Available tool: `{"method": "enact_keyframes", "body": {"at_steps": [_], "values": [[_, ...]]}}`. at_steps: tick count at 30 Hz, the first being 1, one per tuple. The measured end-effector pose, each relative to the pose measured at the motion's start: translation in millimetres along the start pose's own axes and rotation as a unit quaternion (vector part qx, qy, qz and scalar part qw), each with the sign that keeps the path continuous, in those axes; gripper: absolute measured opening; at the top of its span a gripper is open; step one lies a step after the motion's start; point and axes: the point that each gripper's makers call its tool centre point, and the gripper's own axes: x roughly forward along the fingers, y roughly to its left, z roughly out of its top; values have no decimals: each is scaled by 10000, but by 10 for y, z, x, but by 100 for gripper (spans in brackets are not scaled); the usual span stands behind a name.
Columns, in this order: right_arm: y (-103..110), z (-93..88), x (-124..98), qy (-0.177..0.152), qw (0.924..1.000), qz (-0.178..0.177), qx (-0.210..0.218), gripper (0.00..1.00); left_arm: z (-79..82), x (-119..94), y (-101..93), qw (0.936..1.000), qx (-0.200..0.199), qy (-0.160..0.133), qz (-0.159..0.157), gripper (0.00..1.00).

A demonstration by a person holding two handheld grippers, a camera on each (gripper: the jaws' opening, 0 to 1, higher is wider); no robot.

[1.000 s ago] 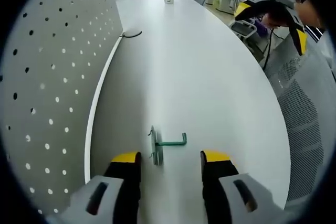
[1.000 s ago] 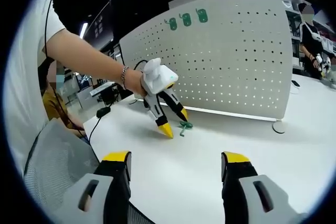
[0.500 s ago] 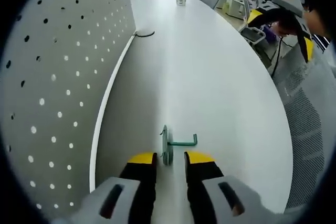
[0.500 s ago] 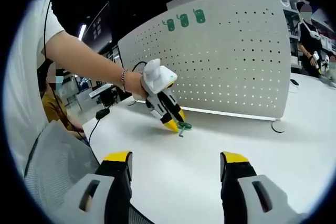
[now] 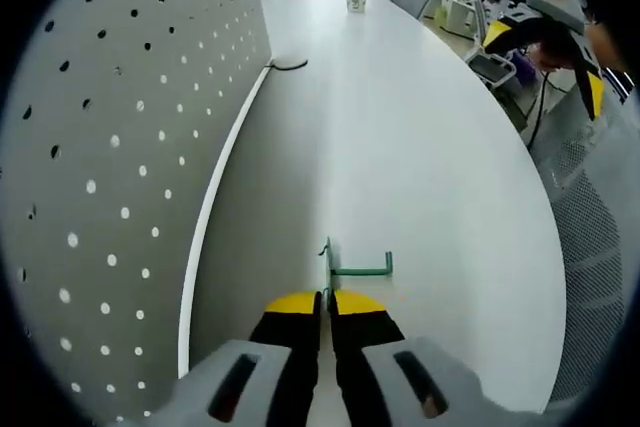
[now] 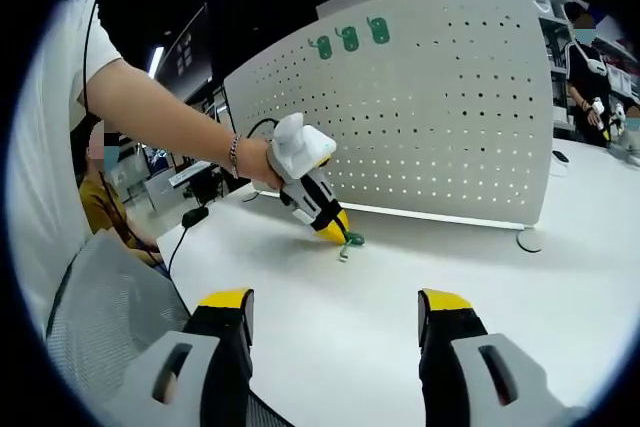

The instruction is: Insert the hook assembly into the mounting plate slot until the hook locks in place.

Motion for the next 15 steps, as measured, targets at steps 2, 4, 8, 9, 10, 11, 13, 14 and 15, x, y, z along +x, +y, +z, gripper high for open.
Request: {"method": "enact_keyframes", "body": {"at_steps": [2,4,8,9,10,11,13,14,15], "values": [[-3,-1,0,-5,10000,1,1,64,3,-2,0,10000,28,11,5,4],[-4,-1,1,-4,10000,1,4,64,1,3,6,10000,16,10,5,4],[-6,11,3,-13,10000,1,0,64,1,2,6,10000,4,6,4,4],[-8,11,3,-12,10000,0,-1,64,1,3,6,10000,5,7,4,4],[-11,10,4,-15,10000,0,-1,64,1,3,7,10000,6,8,5,4],[-14,9,4,-16,10000,0,1,64,1,3,7,10000,-4,6,7,4],[-15,8,3,-15,10000,0,-5,64,1,2,9,10000,-41,-4,11,4],[-15,9,3,-19,10000,0,-1,64,1,2,9,10000,-53,-9,13,4],[-18,6,2,-16,10000,-3,4,64,2,-2,6,10000,-54,-19,20,3]]}}
